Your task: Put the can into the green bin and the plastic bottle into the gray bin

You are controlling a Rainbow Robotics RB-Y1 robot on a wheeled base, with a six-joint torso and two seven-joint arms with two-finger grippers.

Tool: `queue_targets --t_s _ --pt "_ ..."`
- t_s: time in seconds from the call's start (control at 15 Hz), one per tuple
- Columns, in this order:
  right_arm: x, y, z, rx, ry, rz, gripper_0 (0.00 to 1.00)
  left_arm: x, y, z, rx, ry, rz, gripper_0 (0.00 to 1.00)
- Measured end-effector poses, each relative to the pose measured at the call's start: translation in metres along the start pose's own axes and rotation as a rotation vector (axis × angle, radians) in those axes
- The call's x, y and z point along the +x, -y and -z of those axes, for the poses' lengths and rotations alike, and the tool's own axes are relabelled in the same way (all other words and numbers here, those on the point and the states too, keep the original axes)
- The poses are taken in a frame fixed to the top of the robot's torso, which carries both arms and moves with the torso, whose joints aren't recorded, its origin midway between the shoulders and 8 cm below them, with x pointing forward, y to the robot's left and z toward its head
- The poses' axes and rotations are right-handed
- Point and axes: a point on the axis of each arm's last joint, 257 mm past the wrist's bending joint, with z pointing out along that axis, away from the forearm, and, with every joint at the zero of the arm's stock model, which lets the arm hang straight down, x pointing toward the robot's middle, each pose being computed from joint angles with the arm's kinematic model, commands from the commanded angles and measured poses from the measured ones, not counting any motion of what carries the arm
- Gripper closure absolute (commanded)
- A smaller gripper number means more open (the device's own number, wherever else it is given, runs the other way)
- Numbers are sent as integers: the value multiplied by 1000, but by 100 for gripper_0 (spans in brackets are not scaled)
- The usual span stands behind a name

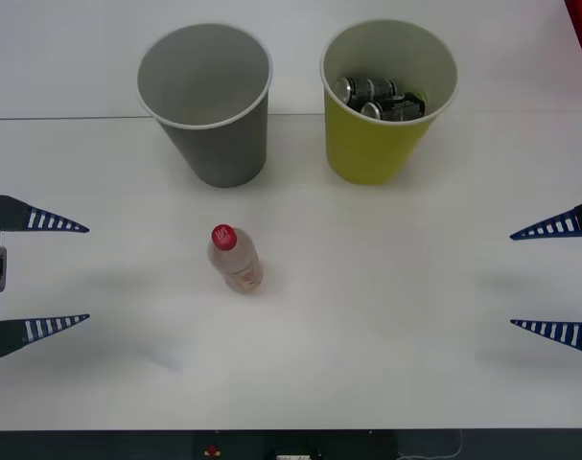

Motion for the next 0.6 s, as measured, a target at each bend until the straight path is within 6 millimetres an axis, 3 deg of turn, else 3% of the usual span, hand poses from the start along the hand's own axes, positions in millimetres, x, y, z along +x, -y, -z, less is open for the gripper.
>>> queue_targets --t_s 0.6 --pt "0 0 0 0 0 0 0 17 13 -28 -37 85 218 0"
